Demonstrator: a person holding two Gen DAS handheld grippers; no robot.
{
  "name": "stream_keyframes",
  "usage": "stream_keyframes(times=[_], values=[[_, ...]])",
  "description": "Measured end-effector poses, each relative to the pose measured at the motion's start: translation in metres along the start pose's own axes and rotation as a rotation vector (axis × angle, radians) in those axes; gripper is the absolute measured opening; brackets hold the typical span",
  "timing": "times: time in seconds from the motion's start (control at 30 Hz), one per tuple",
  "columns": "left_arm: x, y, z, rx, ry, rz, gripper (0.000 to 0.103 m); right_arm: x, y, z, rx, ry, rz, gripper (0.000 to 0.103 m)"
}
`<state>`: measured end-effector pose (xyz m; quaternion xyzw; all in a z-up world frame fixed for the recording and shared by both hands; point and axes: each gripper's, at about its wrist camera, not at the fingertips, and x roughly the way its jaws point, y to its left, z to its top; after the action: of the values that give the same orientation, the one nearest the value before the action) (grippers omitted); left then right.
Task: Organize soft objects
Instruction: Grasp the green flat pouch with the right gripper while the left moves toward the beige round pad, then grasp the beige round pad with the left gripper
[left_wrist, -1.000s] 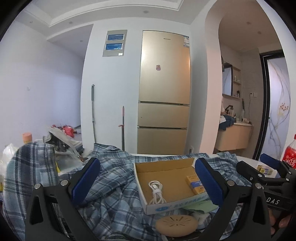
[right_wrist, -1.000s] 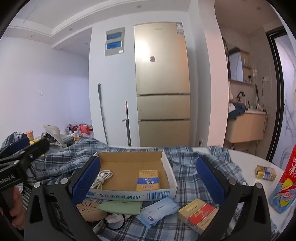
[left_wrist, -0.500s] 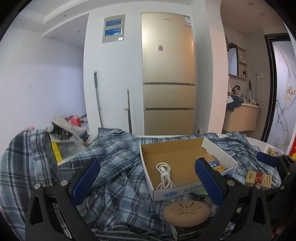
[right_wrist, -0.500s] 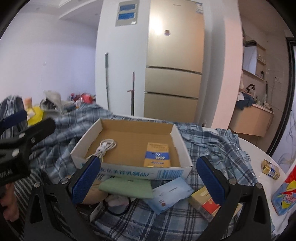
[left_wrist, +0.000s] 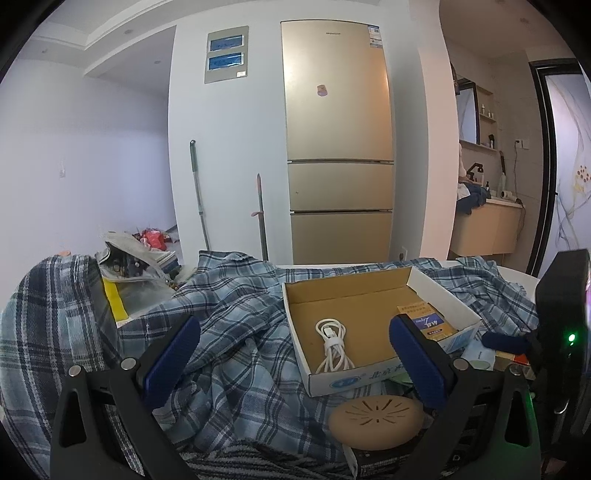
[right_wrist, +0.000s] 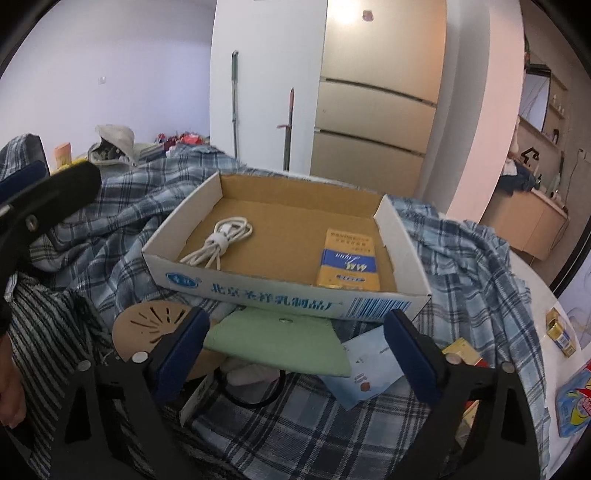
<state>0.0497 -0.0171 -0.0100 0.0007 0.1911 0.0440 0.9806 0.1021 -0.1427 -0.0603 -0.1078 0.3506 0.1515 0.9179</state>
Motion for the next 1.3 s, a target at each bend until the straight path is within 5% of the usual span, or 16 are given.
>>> stream_keyframes(times=[0.17, 0.3, 0.47, 0.73, 0.97, 1.2, 1.3], values=[[0.002, -0.001, -0.001, 0.008, 0.006, 0.001, 0.103, 0.002, 0.002, -0.001, -0.005, 0.015, 0.01, 0.087], [0.002, -0.003, -0.001, 0.015, 0.005, -0.001, 0.103, 0.002, 0.001, 0.0, -0.002, 0.02, 0.016, 0.068], [0.002, -0.003, -0.001, 0.014, 0.006, -0.002, 0.103, -0.007, -0.005, -0.001, 0.029, 0.003, 0.018, 0.068], [0.005, -0.004, -0.003, 0.017, 0.018, -0.028, 0.103, -0.056, -0.015, 0.003, 0.05, -0.215, -0.057, 0.068], [0.028, -0.021, -0.011, 0.082, 0.194, -0.147, 0.103, -0.082, -0.019, 0.005, 0.086, -0.383, -0.159, 0.068], [0.048, -0.038, -0.025, 0.134, 0.364, -0.265, 0.103, -0.081, -0.024, 0.008, 0.105, -0.386, -0.166, 0.068], [0.06, -0.043, -0.033, 0.147, 0.453, -0.297, 0.093, -0.08, -0.024, 0.007, 0.1, -0.383, -0.162, 0.068]])
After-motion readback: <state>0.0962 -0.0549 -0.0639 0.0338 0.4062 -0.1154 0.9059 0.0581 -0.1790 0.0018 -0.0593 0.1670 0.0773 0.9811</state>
